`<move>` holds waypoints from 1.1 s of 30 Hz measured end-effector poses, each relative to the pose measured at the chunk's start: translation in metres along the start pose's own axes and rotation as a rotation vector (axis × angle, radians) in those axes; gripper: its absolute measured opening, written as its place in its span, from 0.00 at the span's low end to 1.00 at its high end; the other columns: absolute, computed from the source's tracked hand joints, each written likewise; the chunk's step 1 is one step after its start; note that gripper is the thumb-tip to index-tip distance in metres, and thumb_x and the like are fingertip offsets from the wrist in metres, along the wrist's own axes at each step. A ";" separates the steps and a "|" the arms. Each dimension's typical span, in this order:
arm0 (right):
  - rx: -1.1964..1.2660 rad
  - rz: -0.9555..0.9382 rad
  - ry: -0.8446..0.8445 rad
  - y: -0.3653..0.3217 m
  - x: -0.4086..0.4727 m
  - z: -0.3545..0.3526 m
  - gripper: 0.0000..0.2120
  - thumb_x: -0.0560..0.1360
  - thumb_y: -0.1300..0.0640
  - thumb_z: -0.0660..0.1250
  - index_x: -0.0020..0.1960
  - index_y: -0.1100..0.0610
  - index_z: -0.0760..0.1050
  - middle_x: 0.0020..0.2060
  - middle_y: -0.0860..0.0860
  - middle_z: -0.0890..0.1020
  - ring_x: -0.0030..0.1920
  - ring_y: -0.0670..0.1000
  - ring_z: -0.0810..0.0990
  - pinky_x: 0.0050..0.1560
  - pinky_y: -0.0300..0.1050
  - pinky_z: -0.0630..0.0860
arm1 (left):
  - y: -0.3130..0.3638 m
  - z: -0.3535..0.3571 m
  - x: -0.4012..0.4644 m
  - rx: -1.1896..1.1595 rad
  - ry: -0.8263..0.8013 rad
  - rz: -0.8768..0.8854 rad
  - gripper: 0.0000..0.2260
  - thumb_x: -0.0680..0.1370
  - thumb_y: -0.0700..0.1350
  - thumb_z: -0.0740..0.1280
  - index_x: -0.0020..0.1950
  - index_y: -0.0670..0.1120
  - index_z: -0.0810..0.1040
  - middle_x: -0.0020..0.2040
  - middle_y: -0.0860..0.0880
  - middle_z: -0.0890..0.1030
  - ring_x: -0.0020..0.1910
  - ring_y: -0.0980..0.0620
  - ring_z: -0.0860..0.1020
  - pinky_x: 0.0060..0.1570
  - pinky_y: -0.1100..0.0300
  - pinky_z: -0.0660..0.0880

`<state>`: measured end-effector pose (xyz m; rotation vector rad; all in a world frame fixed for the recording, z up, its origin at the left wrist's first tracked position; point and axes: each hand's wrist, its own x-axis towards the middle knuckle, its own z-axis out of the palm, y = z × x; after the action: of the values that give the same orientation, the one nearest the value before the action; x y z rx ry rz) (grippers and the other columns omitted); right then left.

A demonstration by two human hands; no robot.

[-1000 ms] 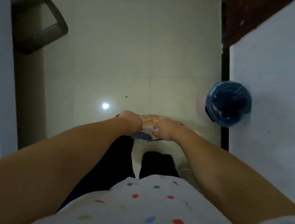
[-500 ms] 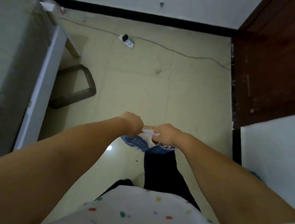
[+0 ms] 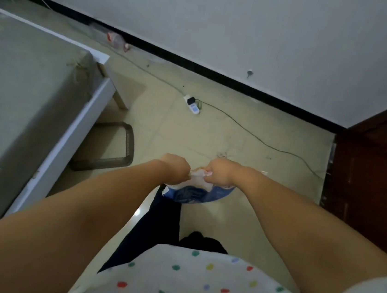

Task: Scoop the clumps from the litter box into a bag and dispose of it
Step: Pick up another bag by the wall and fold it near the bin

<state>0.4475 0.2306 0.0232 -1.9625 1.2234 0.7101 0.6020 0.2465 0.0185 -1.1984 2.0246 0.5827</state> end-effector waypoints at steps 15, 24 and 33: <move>0.183 0.131 0.005 0.057 0.185 -0.223 0.08 0.75 0.53 0.61 0.42 0.58 0.72 0.39 0.55 0.74 0.41 0.55 0.73 0.40 0.42 0.65 | -0.193 -0.207 0.175 0.133 -0.020 0.186 0.20 0.83 0.52 0.51 0.56 0.41 0.76 0.55 0.43 0.78 0.52 0.44 0.77 0.46 0.56 0.71; 0.190 0.054 -0.027 0.101 0.324 -0.346 0.14 0.76 0.52 0.61 0.56 0.60 0.75 0.55 0.59 0.78 0.53 0.58 0.76 0.46 0.43 0.68 | -0.297 -0.297 0.289 0.116 -0.082 0.092 0.18 0.83 0.52 0.53 0.59 0.42 0.76 0.57 0.43 0.78 0.54 0.44 0.77 0.50 0.55 0.73; 0.309 0.129 0.023 0.135 0.449 -0.432 0.26 0.75 0.46 0.62 0.70 0.52 0.63 0.60 0.55 0.76 0.60 0.58 0.76 0.58 0.50 0.73 | -0.387 -0.354 0.403 -0.057 -0.166 0.084 0.19 0.82 0.53 0.55 0.63 0.41 0.73 0.63 0.45 0.75 0.61 0.44 0.74 0.59 0.53 0.71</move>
<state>0.5399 -0.3895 -0.0920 -1.6546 1.3924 0.5264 0.6916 -0.4034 -0.0669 -1.0648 1.9356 0.7604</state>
